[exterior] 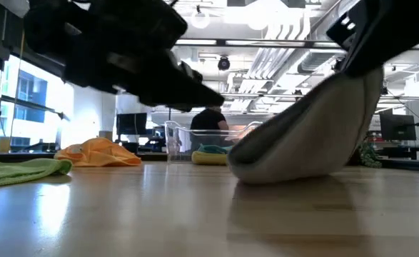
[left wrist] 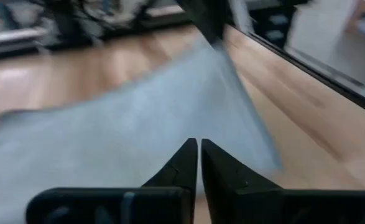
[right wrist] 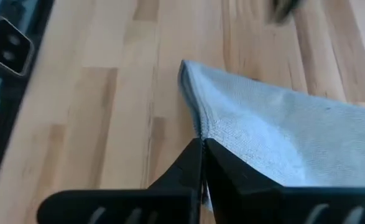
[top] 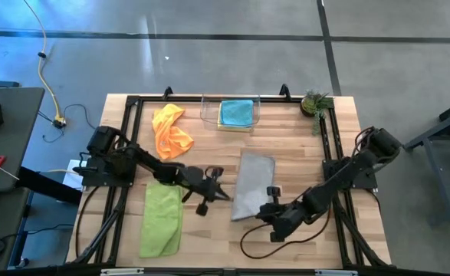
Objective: Fold microfiber towels
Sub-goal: Fold the gray towel on the table
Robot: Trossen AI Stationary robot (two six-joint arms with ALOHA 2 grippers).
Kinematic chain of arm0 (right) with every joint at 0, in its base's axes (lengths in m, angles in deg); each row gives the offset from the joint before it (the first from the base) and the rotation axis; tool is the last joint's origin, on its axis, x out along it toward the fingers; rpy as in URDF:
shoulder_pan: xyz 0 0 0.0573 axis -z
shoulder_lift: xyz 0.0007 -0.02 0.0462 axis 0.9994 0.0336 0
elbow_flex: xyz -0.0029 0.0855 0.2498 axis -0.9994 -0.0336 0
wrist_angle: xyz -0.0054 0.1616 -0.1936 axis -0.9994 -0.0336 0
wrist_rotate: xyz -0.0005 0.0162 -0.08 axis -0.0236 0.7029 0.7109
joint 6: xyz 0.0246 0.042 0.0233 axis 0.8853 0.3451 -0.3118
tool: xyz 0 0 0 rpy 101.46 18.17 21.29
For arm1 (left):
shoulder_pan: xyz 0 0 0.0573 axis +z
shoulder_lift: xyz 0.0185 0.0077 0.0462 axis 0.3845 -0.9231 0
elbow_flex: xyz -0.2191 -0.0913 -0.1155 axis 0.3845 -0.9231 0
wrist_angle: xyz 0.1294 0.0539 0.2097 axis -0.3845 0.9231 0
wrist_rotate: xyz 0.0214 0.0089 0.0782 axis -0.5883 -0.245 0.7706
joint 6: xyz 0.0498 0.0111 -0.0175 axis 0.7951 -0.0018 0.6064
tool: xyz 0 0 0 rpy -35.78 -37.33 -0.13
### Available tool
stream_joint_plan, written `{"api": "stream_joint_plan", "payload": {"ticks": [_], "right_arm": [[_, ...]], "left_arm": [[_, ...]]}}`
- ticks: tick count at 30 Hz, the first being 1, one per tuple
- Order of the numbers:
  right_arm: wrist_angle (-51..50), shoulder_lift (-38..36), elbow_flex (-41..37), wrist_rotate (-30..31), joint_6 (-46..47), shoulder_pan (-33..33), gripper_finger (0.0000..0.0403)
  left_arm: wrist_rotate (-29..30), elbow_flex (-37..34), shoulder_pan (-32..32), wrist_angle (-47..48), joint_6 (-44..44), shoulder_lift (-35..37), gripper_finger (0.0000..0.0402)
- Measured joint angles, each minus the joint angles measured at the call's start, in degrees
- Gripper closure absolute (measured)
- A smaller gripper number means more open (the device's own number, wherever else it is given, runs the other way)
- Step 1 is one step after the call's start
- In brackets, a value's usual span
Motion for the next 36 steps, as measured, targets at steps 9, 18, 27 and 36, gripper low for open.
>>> {"api": "stream_joint_plan", "payload": {"ticks": [9,18,27,36], "right_arm": [[-0.2,-0.6,0.0,0.8,-0.6,0.7,0.0402],[0.1,-0.6,0.0,0.8,-1.6,2.2,0.0402],[0.1,-0.6,0.0,0.9,0.0,2.4,0.0403],[0.5,-0.6,0.0,1.1,0.9,2.4,0.0403]], "left_arm": [[11.9,1.1,-11.8,9.2,4.7,-1.7,0.0279],[23.6,7.9,-16.5,8.6,7.5,-7.8,0.0195],[31.5,13.4,-18.1,9.0,6.6,-15.2,0.0186],[39.3,15.7,-18.8,8.2,2.7,-17.6,0.0249]]}}
